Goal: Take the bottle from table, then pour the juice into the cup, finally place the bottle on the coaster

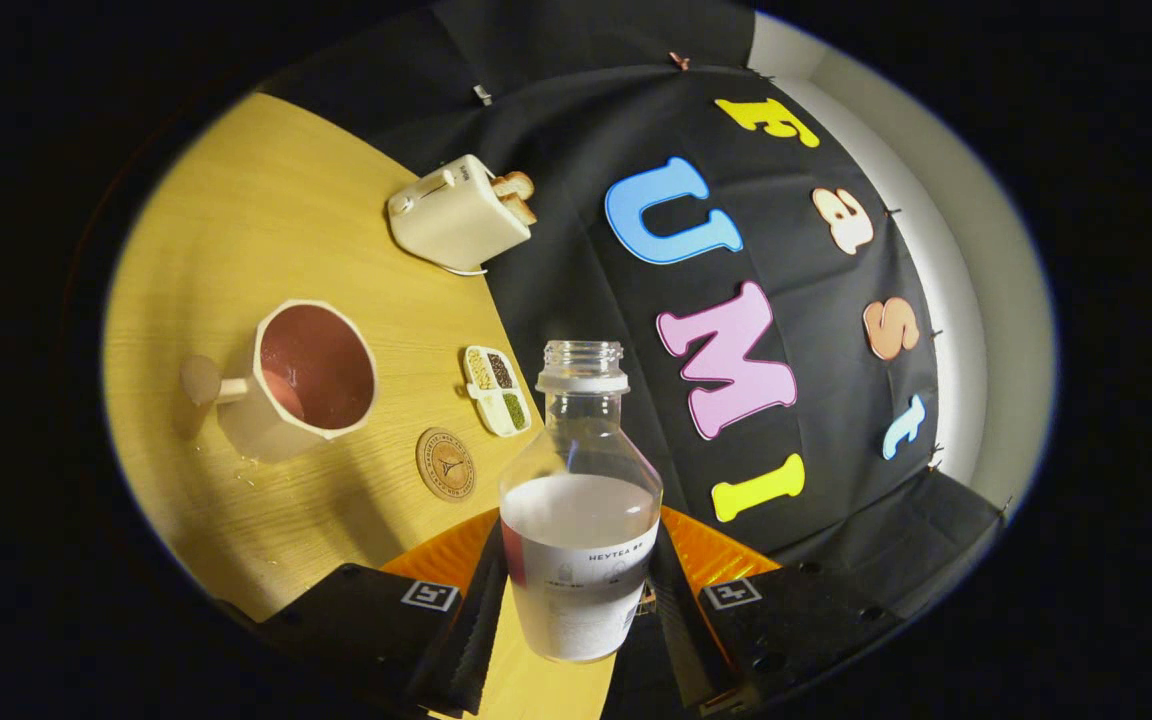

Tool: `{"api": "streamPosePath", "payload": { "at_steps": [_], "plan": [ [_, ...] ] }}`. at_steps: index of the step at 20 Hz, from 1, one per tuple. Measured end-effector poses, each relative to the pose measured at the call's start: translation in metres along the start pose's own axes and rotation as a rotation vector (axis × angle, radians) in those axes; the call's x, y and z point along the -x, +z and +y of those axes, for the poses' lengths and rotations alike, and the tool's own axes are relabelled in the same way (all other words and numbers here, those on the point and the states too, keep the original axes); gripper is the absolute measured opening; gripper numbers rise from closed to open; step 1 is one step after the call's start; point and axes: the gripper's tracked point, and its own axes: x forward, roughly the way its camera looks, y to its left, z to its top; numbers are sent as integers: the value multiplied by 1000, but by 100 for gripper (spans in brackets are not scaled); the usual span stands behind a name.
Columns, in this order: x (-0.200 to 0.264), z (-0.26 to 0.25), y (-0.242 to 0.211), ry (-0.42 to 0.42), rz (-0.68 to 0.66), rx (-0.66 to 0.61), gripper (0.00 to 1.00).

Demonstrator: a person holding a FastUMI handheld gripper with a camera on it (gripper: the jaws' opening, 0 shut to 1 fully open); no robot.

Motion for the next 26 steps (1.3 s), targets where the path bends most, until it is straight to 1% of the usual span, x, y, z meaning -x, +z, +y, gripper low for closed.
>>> {"api": "streamPosePath", "payload": {
  "at_steps": [4,9,13,17,21,26],
  "plan": [
    [0,7,5,13,-17,98,73],
    [1,23,14,58,-53,205,73],
    [1,25,13,70,-45,258,73],
    [-1,25,14,67,-29,307,73],
    [-2,24,15,58,-29,385,73],
    [-3,27,9,61,-11,444,73]
  ]
}}
